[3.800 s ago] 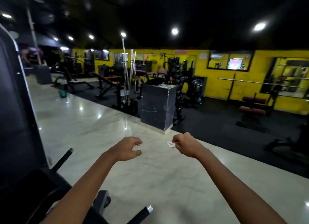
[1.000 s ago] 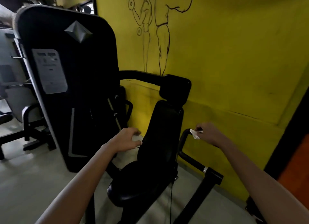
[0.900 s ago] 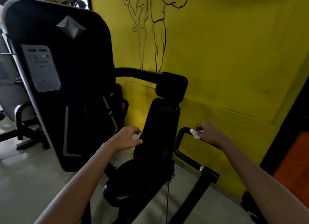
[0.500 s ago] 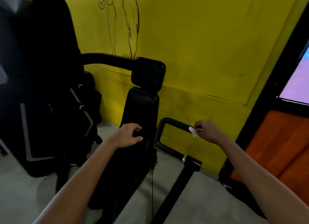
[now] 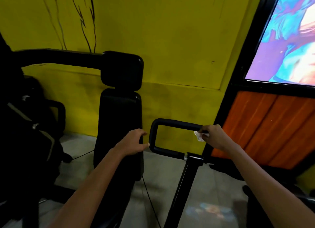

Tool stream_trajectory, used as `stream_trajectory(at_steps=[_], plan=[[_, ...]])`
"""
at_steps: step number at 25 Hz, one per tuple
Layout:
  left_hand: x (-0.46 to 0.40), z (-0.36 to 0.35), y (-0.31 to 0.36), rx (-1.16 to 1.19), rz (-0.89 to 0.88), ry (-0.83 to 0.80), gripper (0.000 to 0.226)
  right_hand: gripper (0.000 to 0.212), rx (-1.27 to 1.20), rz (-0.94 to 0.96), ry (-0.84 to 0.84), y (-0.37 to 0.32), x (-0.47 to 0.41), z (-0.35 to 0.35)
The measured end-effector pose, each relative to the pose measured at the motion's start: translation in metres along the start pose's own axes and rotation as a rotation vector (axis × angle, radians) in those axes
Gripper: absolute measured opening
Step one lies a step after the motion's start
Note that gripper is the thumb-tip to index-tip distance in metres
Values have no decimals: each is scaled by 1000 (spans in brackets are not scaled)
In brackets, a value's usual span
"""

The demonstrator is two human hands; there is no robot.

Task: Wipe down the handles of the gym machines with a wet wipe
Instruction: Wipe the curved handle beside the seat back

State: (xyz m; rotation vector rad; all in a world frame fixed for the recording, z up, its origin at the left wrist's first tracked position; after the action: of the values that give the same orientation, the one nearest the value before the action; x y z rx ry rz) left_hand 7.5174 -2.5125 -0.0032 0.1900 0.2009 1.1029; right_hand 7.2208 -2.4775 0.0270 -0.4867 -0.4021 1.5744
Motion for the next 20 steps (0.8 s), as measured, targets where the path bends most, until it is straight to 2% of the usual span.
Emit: stream_trajectory(at_steps=[7, 11, 15, 20], plan=[[-8, -41, -8, 32, -44, 2, 59, 20, -43, -63, 72, 7, 12, -22], [-16, -67, -10, 98, -30, 48, 64, 18, -94, -15, 131, 20, 3, -26], [-30, -93, -16, 105, -5, 145, 74, 19, -169, 58, 344, 21, -3, -22], [-55, -123, -25, 72, -23, 249, 84, 24, -113, 201, 586, 31, -24, -19]])
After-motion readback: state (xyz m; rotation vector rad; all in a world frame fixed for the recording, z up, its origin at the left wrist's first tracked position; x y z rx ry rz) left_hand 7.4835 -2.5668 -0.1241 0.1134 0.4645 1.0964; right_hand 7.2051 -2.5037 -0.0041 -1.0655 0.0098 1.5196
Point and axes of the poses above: each hand's wrist, its own x-axis away from the middle knuckle, its own z-axis out of the back of the hand, y = z × x, the point moved 5 cm from there along -x, towards the middle knuckle, and after that the axes turned 15 degrees about -x, right-handed, at the moved point
